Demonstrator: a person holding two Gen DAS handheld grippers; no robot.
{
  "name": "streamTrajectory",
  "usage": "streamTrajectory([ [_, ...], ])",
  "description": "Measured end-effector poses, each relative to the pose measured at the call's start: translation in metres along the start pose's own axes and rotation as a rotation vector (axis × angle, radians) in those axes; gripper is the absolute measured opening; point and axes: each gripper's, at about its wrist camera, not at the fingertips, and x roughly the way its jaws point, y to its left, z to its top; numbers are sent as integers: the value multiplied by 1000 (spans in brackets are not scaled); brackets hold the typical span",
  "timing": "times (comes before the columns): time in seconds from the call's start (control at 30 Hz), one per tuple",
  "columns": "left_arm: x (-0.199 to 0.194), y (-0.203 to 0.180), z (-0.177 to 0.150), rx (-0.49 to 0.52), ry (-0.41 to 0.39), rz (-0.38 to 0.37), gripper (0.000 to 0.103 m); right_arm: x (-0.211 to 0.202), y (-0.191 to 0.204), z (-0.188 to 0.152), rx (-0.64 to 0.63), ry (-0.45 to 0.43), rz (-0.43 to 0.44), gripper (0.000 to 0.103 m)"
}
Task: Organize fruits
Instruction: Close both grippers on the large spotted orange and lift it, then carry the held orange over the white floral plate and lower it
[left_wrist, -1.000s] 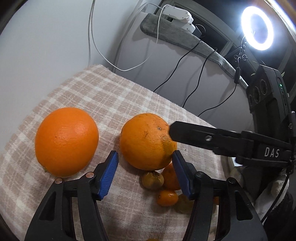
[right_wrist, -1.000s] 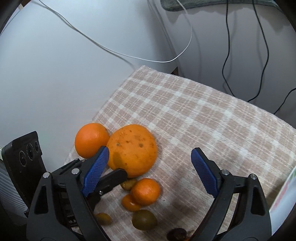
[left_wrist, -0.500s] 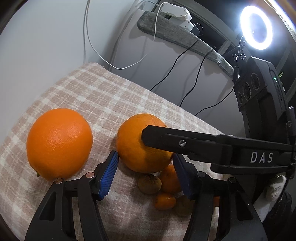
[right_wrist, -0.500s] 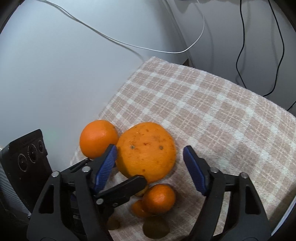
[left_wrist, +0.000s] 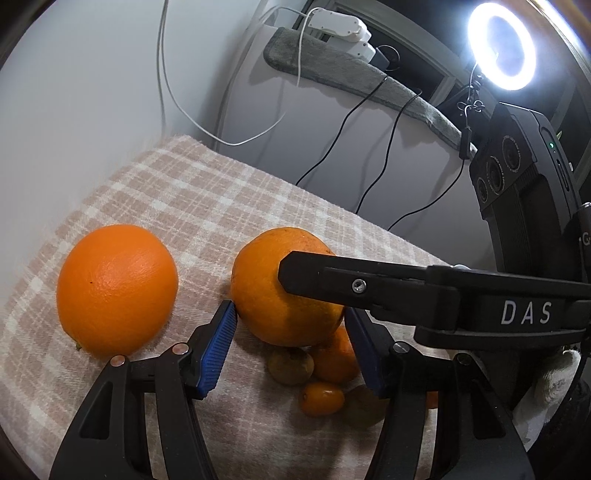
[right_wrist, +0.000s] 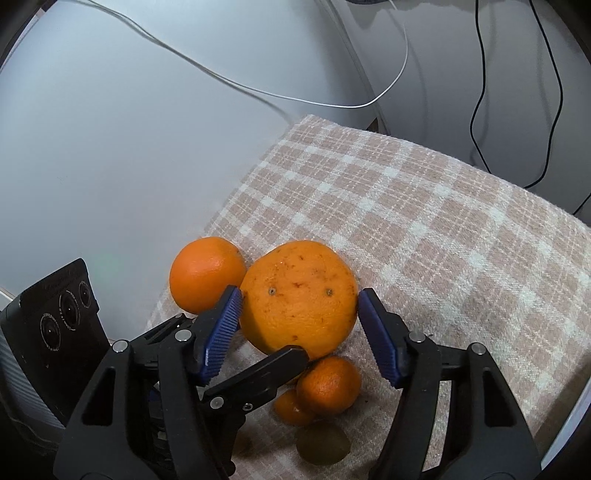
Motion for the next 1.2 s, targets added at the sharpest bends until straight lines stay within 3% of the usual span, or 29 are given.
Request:
streamTrajectory([
  [0.67, -16, -71, 3, 108, -56, -69, 60, -85, -15, -25, 20, -143, -57, 68],
  [1.2, 10, -157, -8, 219, 10, -207, 60, -164, -72, -68, 129, -239, -176, 68],
])
